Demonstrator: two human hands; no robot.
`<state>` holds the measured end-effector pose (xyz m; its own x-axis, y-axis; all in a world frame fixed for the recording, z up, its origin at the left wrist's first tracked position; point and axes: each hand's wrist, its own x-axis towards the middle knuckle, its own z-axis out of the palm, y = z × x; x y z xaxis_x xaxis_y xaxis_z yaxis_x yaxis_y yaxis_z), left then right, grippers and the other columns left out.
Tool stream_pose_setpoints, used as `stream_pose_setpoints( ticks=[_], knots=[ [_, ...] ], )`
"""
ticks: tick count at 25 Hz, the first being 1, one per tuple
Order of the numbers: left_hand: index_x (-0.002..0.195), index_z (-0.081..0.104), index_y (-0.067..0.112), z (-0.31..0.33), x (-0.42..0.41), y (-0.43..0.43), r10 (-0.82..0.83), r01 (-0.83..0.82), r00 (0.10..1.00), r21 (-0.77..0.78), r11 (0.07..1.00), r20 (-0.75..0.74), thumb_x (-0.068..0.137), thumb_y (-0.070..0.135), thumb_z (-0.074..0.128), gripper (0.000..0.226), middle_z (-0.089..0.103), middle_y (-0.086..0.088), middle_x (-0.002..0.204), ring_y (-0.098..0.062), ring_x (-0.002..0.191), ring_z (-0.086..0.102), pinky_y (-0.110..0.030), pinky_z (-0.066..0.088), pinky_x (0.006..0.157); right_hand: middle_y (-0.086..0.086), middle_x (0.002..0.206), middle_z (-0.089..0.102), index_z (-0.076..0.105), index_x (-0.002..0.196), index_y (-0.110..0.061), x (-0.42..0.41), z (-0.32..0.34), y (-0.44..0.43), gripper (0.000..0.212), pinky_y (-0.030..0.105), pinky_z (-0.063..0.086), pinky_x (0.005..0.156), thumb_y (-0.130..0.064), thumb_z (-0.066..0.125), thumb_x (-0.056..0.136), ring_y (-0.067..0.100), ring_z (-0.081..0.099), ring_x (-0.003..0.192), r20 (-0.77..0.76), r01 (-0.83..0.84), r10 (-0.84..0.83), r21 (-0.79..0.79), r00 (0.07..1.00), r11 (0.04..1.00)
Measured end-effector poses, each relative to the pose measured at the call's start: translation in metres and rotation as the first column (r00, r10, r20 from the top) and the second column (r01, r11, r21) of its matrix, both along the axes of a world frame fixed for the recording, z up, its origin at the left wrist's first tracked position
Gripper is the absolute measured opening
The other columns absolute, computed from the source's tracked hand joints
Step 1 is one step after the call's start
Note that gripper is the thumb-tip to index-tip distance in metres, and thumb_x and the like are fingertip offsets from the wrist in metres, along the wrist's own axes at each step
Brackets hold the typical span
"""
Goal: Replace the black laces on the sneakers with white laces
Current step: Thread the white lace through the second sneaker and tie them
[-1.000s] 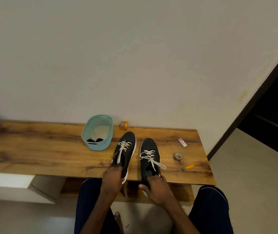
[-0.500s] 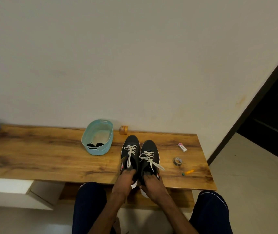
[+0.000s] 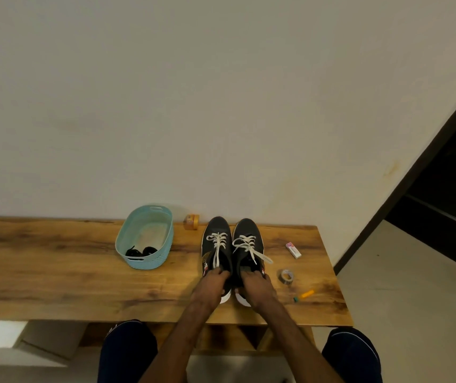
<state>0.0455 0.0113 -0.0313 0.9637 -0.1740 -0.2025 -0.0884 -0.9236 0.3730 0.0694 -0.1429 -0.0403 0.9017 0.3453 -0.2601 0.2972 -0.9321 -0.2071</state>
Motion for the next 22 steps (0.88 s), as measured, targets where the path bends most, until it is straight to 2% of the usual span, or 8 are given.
stream_pose_setpoints(
  ticks=[3, 6, 9, 11, 13, 15, 17, 22],
  knots=[
    [0.137, 0.049, 0.016, 0.000, -0.002, 0.008, -0.034, 0.035, 0.999, 0.099, 0.995, -0.007, 0.094, 0.022, 0.060, 0.045, 0.048, -0.004, 0.140, -0.022, 0.126, 0.048, -0.033, 0.043, 0.101, 0.003, 0.141, 0.051, 0.047, 0.138, -0.017, 0.002, 0.005, -0.007, 0.056, 0.041, 0.031, 0.109, -0.047, 0.060, 0.092, 0.024, 0.044, 0.130, 0.036, 0.013, -0.015, 0.050, 0.999, 0.999],
    [0.127, 0.054, 0.024, 0.006, 0.001, 0.019, 0.029, -0.029, 0.975, -0.006, 1.000, 0.219, 0.096, 0.047, 0.052, 0.038, 0.056, 0.005, 0.124, -0.012, 0.110, 0.054, -0.025, 0.044, 0.086, -0.002, 0.123, 0.058, 0.057, 0.123, -0.021, -0.006, 0.008, -0.019, 0.050, 0.032, 0.043, 0.095, -0.058, 0.058, 0.090, 0.018, 0.051, 0.115, 0.213, 0.129, -0.216, 0.360, 0.953, 0.924],
    [0.144, 0.044, 0.023, 0.025, 0.033, 0.010, 0.068, -0.037, 0.914, -0.084, 0.996, 0.400, 0.099, 0.020, 0.050, 0.045, 0.050, 0.001, 0.142, -0.017, 0.129, 0.049, -0.028, 0.043, 0.101, 0.004, 0.143, 0.046, 0.046, 0.139, -0.016, 0.007, 0.017, -0.028, 0.046, 0.036, 0.041, 0.106, -0.031, 0.058, 0.098, 0.023, 0.041, 0.134, 0.114, 0.314, -0.417, 0.491, 0.902, 0.813],
    [0.156, 0.024, 0.024, 0.037, 0.061, -0.009, -0.023, 0.030, 0.949, -0.018, 0.999, 0.315, 0.093, 0.002, 0.051, 0.072, 0.027, -0.002, 0.161, -0.022, 0.147, 0.026, -0.039, 0.025, 0.121, 0.008, 0.150, 0.041, 0.039, 0.147, -0.013, 0.015, 0.019, -0.030, 0.050, 0.039, 0.035, 0.114, -0.018, 0.055, 0.100, 0.026, 0.035, 0.140, -0.032, 0.350, -0.381, 0.473, 0.924, 0.808],
    [0.158, 0.014, 0.024, 0.038, 0.084, -0.025, -0.158, 0.134, 0.969, 0.135, 0.982, 0.188, 0.094, 0.002, 0.051, 0.078, 0.010, -0.005, 0.166, -0.025, 0.152, 0.012, -0.044, 0.009, 0.125, 0.011, 0.147, 0.046, 0.040, 0.147, -0.013, 0.019, 0.018, -0.032, 0.049, 0.039, 0.038, 0.113, -0.011, 0.051, 0.100, 0.026, 0.041, 0.136, -0.106, 0.320, -0.307, 0.458, 0.946, 0.829],
    [0.157, 0.021, 0.020, 0.027, 0.094, -0.032, -0.209, 0.193, 0.976, 0.228, 0.954, 0.052, 0.100, 0.016, 0.048, 0.063, 0.022, -0.010, 0.163, -0.030, 0.149, 0.022, -0.045, 0.007, 0.124, 0.010, 0.141, 0.051, 0.045, 0.144, -0.015, 0.022, 0.014, -0.035, 0.045, 0.037, 0.042, 0.108, -0.009, 0.049, 0.100, 0.025, 0.046, 0.130, -0.099, 0.309, -0.296, 0.434, 0.950, 0.846],
    [0.152, 0.029, 0.018, 0.018, 0.092, -0.034, -0.153, 0.152, 0.988, 0.203, 0.967, -0.009, 0.103, 0.029, 0.045, 0.053, 0.040, -0.012, 0.152, -0.032, 0.142, 0.034, -0.048, 0.009, 0.122, 0.006, 0.137, 0.054, 0.052, 0.140, -0.016, 0.026, 0.013, -0.036, 0.041, 0.034, 0.045, 0.105, -0.009, 0.051, 0.099, 0.022, 0.047, 0.127, -0.062, 0.324, -0.329, 0.414, 0.942, 0.851],
    [0.137, 0.046, 0.013, 0.011, 0.093, -0.031, -0.114, 0.082, 0.986, 0.239, 0.968, 0.125, 0.104, 0.030, 0.041, 0.037, 0.035, -0.013, 0.149, -0.030, 0.138, 0.034, -0.050, 0.022, 0.119, 0.005, 0.128, 0.061, 0.064, 0.128, -0.015, 0.028, 0.015, -0.027, 0.032, 0.033, 0.049, 0.099, -0.010, 0.052, 0.099, 0.021, 0.051, 0.120, 0.026, 0.202, -0.222, 0.318, 0.975, 0.926]
  ],
)
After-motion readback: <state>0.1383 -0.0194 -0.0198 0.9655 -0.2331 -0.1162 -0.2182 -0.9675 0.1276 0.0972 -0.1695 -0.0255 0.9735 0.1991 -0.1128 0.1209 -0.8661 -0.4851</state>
